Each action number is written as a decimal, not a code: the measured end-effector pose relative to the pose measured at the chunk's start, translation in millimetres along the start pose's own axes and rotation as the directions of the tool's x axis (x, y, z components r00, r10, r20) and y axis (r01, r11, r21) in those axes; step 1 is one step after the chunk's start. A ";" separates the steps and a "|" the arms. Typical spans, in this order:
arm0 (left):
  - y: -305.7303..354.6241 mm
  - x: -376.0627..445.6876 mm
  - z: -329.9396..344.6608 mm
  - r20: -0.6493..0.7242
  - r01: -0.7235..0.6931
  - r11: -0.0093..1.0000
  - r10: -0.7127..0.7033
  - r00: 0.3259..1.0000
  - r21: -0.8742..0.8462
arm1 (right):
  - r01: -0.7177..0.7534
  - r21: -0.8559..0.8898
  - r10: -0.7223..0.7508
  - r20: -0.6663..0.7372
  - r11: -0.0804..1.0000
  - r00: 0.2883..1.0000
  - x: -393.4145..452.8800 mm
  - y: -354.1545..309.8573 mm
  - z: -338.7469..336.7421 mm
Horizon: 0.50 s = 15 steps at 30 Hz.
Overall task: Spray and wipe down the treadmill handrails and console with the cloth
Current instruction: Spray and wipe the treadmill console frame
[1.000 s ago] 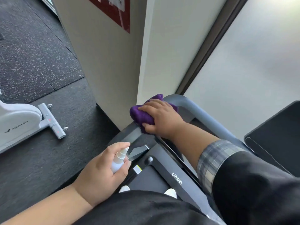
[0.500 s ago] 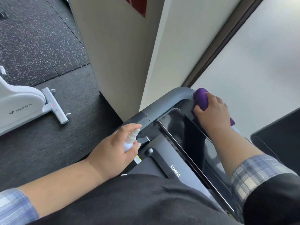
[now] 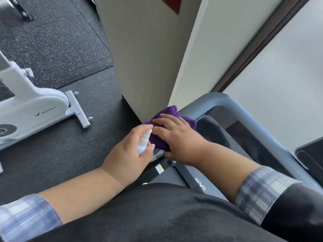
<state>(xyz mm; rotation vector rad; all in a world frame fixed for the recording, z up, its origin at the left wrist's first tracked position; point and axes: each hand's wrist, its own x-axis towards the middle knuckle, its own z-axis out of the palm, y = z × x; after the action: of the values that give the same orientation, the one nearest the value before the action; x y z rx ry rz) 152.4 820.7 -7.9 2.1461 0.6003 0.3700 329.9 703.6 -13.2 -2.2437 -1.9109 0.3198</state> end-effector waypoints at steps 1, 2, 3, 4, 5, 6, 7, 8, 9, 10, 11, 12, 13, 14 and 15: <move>0.5 1.9 1.2 -0.012 0.008 1.000 -0.008 1.000 -0.004 | 0.040 -0.009 -0.041 -0.015 0.999 0.999 2.3 -8.6 5.0; 1.0 4.0 2.1 -0.019 0.017 1.000 -0.017 1.000 -0.007 | 0.061 -0.013 -0.061 -0.022 0.998 0.998 3.4 -9.9 5.9; 1.2 6.3 2.9 -0.025 0.030 1.000 -0.030 0.999 -0.004 | 0.063 -0.006 -0.063 -0.019 0.998 0.998 3.2 -5.0 2.8; 1.3 8.3 3.3 -0.032 0.043 0.999 -0.042 0.999 0.005 | 0.046 0.009 -0.046 -0.015 0.999 0.999 1.6 3.9 -1.9; 1.2 10.1 3.4 -0.041 0.053 0.998 -0.052 0.998 0.018 | 0.015 0.026 -0.015 -0.019 1.000 1.000 -1.0 15.1 -7.1; 1.0 12.2 3.0 -0.048 0.062 0.998 -0.061 0.997 0.032 | -0.027 0.036 0.028 -0.033 0.999 0.999 -4.4 27.9 -12.8; 0.8 14.6 2.7 -0.049 0.071 0.996 -0.069 0.996 0.045 | -0.081 0.043 0.083 -0.060 0.996 0.995 -8.4 41.8 -18.4; 0.8 17.4 2.3 -0.040 0.079 0.995 -0.077 0.996 0.057 | -0.150 0.054 0.155 -0.095 0.987 0.983 -13.7 55.2 -23.6; 1.3 21.3 2.0 -0.021 0.084 0.994 -0.083 0.996 0.069 | -0.235 0.070 0.242 -0.127 0.969 0.962 -20.3 67.7 -28.4; 2.1 25.8 1.7 0.009 0.086 0.993 -0.087 0.996 0.083 | -0.325 0.093 0.336 -0.152 0.941 0.930 -28.3 77.9 -32.2; 3.5 31.4 1.6 0.048 0.081 0.991 -0.087 0.995 0.108 | -0.402 0.125 0.419 -0.174 0.907 0.891 -37.4 84.9 -35.2; 5.0 37.7 1.8 0.094 0.065 0.986 -0.080 0.992 0.151 | -0.456 0.164 0.482 -0.199 0.875 0.853 -46.8 87.8 -36.7; 6.9 44.6 2.2 0.141 0.040 0.977 -0.071 0.987 0.211 | -0.484 0.208 0.524 -0.228 0.850 0.821 -55.9 85.8 -36.7; 9.0 51.0 2.9 0.185 0.012 0.962 -0.064 0.981 0.272 | -0.492 0.249 0.547 -0.257 0.834 0.797 -64.3 79.0 -35.2; 10.9 56.3 4.0 0.221 -0.014 0.947 -0.061 0.973 0.321 | -0.487 0.282 0.556 -0.279 0.827 0.783 -71.7 68.5 -32.3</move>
<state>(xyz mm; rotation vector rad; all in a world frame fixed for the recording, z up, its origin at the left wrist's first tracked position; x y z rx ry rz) 204.7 842.8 1.2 2.4462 0.5836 0.0065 392.9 622.1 2.8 -2.4532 -1.0057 0.1486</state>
